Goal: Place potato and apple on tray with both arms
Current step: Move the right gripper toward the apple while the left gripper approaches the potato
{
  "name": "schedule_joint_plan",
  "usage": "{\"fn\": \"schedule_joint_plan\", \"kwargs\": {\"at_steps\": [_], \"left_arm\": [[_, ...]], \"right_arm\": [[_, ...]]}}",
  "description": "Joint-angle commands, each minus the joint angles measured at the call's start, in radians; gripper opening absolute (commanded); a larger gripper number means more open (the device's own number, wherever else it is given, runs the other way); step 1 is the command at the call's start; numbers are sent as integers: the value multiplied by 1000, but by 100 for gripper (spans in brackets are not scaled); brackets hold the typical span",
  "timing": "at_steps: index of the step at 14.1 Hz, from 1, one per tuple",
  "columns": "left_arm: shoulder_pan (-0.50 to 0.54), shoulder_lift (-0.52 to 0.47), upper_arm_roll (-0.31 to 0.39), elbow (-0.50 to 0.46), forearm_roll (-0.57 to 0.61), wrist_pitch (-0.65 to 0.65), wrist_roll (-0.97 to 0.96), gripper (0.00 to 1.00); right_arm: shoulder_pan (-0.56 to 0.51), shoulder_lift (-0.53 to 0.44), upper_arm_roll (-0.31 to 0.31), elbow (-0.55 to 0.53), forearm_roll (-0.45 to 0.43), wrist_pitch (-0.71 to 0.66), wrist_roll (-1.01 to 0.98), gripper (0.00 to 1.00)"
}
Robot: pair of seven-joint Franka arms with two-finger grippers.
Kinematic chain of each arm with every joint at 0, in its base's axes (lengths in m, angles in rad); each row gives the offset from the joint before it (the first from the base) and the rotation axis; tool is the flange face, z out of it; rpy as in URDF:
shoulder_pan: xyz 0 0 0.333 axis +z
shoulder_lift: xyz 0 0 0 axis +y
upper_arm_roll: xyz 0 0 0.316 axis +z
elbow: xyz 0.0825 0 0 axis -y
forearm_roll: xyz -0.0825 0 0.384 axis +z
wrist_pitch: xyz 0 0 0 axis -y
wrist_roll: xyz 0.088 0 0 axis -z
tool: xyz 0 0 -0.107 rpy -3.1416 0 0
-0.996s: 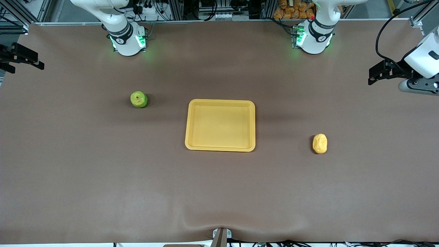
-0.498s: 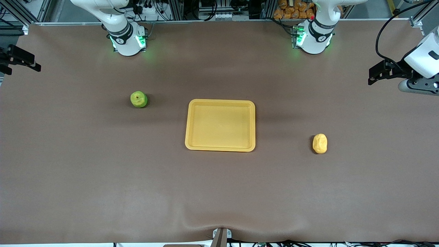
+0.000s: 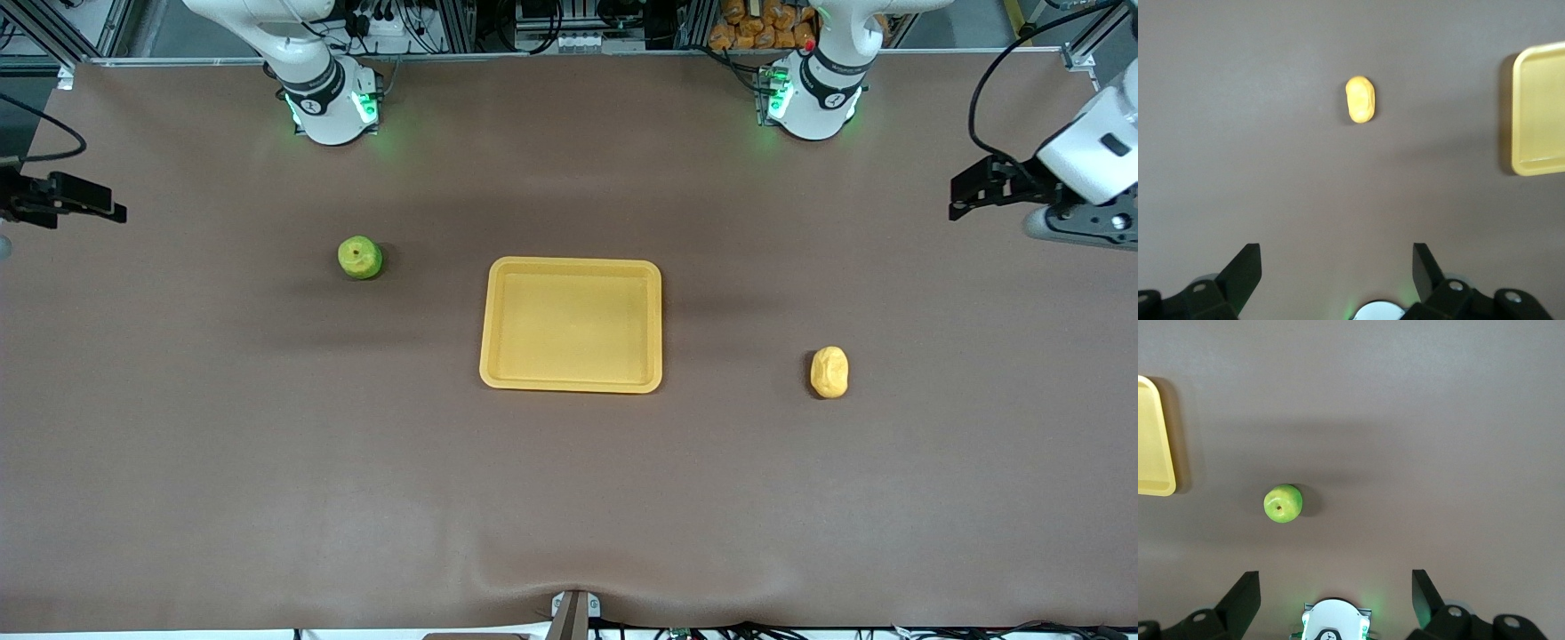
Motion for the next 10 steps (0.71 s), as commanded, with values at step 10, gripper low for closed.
{"fn": "schedule_joint_plan", "kwargs": {"at_steps": [10], "left_arm": [[5,134,-14,95,29,-17,-49,100]], "right_arm": [[-31,195,13,-17,40,42,5,100]]}}
